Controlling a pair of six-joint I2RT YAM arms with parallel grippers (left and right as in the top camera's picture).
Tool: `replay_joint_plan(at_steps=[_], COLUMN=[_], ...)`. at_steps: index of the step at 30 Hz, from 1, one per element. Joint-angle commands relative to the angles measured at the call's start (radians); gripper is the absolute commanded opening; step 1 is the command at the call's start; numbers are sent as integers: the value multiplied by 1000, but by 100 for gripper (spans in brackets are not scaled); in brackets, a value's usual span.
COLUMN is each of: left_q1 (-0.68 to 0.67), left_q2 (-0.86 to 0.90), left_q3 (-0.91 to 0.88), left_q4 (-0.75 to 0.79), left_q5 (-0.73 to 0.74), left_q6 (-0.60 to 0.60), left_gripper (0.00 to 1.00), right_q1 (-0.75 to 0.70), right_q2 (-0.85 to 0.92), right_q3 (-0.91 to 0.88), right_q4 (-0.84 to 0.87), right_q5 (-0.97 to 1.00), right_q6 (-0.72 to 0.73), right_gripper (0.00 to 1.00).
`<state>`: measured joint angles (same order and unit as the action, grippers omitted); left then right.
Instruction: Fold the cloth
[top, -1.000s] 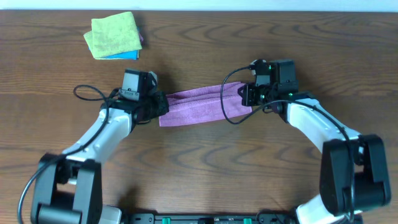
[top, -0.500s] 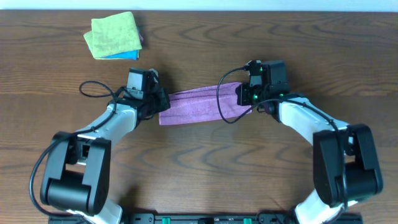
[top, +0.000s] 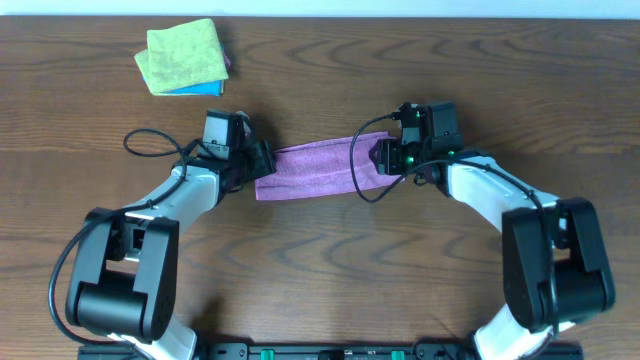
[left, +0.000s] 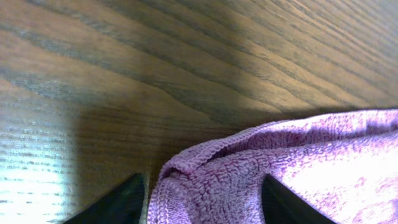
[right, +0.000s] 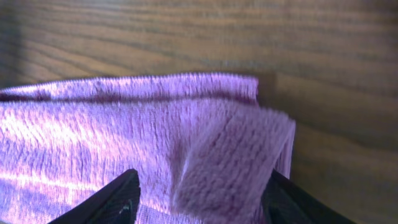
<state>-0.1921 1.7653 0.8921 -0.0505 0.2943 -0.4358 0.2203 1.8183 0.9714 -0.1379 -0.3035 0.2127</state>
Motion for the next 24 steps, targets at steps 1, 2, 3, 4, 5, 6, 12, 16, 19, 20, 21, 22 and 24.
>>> replay_joint_plan(at_steps=[1, 2, 3, 4, 5, 6, 12, 16, 19, 20, 21, 22, 24], left_q1=[16, 18, 22, 24, 26, 26, 21, -8, -20, -21, -21, -21, -21], left_q2=[-31, -46, -63, -80, -102, -124, -240, -219, -169, -146, -126, -105, -66], left_q3=[8, 9, 9, 9, 9, 9, 9, 9, 9, 9, 9, 9, 9], left_q4=[-2, -2, -2, -5, -6, -9, -26, -28, -27, -27, -27, -26, -26], left_q5=[-16, -16, -15, -15, -13, -13, 30, 35, 18, 15, 16, 16, 16], left_q6=[18, 21, 21, 22, 28, 32, 31, 28, 29, 34, 38, 42, 56], left_gripper=[72, 72, 73, 73, 73, 73, 12, 6, 5, 5, 6, 6, 6], right_q1=[2, 0, -1, -4, -5, -8, -50, -133, -199, -218, -230, -239, -245], right_q2=[-86, -109, -131, -159, -189, -215, -395, -426, -412, -405, -397, -391, -379], right_q3=[10, 10, 10, 10, 10, 10, 10, 2, -50, -77, -102, -125, -175], right_q4=[-23, -34, -44, -59, -73, -85, -222, -344, -332, -307, -284, -262, -219], right_q5=[-14, -14, -14, -14, -14, -14, -14, -21, -100, -146, -180, -201, -226], right_q6=[12, 15, 20, 24, 31, 38, 137, 286, 318, 332, 346, 360, 391], right_gripper=[64, 64, 65, 66, 66, 68, 82, 89, 91, 92, 93, 93, 94])
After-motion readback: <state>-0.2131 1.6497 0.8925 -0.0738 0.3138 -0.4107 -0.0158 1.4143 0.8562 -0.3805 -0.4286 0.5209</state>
